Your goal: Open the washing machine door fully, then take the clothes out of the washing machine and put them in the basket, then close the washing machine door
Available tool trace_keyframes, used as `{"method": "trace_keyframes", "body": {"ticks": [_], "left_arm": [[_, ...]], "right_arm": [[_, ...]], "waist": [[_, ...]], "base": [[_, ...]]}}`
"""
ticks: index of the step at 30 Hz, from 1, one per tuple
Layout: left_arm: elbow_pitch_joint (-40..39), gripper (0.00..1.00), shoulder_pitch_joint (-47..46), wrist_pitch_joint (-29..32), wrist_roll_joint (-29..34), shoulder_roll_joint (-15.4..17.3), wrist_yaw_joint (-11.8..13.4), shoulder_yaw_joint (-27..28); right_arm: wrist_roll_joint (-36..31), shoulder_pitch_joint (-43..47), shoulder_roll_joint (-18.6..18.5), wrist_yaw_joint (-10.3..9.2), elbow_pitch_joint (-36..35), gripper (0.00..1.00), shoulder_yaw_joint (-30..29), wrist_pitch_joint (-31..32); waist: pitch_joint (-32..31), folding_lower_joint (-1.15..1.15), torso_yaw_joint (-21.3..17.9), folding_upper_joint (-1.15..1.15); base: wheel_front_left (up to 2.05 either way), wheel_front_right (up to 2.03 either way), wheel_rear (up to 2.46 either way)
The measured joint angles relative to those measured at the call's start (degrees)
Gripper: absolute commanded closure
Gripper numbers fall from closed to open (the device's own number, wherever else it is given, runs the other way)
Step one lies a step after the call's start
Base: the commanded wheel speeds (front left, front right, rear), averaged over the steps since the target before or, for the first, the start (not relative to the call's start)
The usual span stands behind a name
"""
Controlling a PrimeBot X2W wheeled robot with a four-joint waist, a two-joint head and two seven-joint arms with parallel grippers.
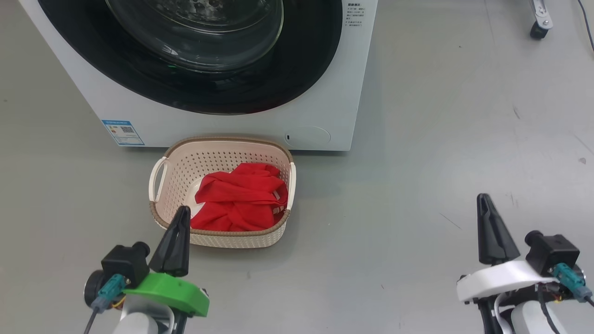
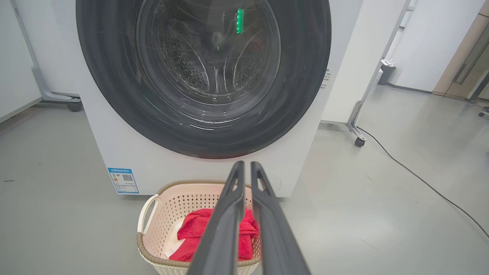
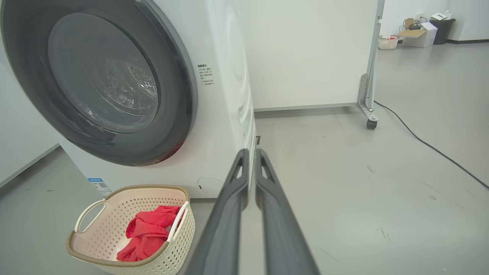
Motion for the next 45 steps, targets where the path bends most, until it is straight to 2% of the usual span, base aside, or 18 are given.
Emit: {"method": "trace_keyframes", "body": {"ticks": [8,45], "left_arm": [[0.08,1.00,1.39,0.02,-2.99,-0.09,0.00,-0.09],[-1.35,1.00,2.52,6.78,-29.44,0.47,0.01,4.68]], "right_arm": [[2.72,0.88,0.52,0.01,0.78,1.00,0.13,0.03],[30.70,0.75,0.98,1.54,2.08,1.00,-3.83,7.38]], "waist": [[-0.25,0.00,-0.10,0.00],[-2.95,0.00,-0.85,0.00]], "base": [[0.00,0.00,0.00],[0.00,0.00,0.00]]}}
